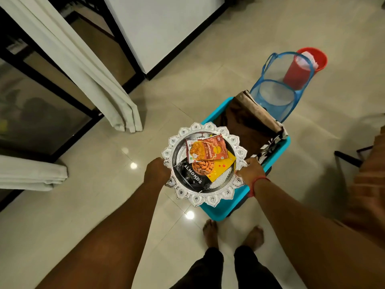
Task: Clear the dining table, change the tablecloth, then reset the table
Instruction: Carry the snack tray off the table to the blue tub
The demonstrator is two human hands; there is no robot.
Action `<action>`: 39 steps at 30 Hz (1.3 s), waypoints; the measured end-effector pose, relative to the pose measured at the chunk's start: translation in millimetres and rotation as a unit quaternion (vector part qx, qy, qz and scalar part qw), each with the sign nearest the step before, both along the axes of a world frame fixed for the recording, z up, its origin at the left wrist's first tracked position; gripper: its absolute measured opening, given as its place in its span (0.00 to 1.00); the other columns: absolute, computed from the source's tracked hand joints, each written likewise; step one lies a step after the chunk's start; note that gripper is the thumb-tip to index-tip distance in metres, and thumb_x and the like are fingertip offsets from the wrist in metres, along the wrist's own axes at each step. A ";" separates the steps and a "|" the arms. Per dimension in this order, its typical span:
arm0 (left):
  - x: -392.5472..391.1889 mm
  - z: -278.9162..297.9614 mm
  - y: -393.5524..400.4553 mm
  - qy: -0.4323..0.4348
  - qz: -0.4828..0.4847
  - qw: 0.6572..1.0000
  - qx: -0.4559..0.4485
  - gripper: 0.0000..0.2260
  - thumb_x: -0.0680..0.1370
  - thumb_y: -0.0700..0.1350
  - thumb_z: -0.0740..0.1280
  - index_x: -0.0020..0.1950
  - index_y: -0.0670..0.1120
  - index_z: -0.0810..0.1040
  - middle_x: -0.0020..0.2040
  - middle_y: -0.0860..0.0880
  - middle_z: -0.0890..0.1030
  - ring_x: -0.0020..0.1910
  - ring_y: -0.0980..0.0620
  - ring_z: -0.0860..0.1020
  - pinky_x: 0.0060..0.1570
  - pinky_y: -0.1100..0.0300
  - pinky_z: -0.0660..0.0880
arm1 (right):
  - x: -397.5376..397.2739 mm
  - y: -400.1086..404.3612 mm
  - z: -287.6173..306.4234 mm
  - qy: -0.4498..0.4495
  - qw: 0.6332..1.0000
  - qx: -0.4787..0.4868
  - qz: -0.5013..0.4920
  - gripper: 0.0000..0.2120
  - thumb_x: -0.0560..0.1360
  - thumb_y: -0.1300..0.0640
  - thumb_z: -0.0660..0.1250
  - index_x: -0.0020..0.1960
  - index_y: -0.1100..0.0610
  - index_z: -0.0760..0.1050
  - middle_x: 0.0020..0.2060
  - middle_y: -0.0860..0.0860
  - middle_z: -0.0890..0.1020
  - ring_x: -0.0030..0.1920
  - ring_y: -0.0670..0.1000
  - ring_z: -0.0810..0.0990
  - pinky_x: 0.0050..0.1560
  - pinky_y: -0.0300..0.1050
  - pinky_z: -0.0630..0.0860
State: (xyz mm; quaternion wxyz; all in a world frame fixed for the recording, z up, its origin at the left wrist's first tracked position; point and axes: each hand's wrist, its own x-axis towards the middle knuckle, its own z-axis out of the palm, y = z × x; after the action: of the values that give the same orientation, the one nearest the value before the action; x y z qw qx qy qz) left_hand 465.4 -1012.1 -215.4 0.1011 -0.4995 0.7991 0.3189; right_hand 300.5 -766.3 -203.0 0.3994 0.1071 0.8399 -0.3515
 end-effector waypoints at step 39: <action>-75.4 0.5 48.9 -0.066 -0.307 0.918 -0.242 0.30 0.76 0.56 0.67 0.74 0.45 0.66 0.71 0.42 0.70 0.69 0.40 0.69 0.69 0.40 0.63 | -21.0 26.1 -25.2 0.184 0.957 0.116 0.192 0.36 0.77 0.43 0.66 0.78 0.56 0.57 0.76 0.59 0.62 0.74 0.62 0.63 0.73 0.57 0.64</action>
State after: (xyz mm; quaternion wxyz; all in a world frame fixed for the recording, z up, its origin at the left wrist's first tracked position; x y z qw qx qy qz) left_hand 390.0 -963.3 -214.9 0.1231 -0.2589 0.9574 0.0353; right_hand 279.5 -740.2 -228.2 0.2827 -0.0771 0.9387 -0.1818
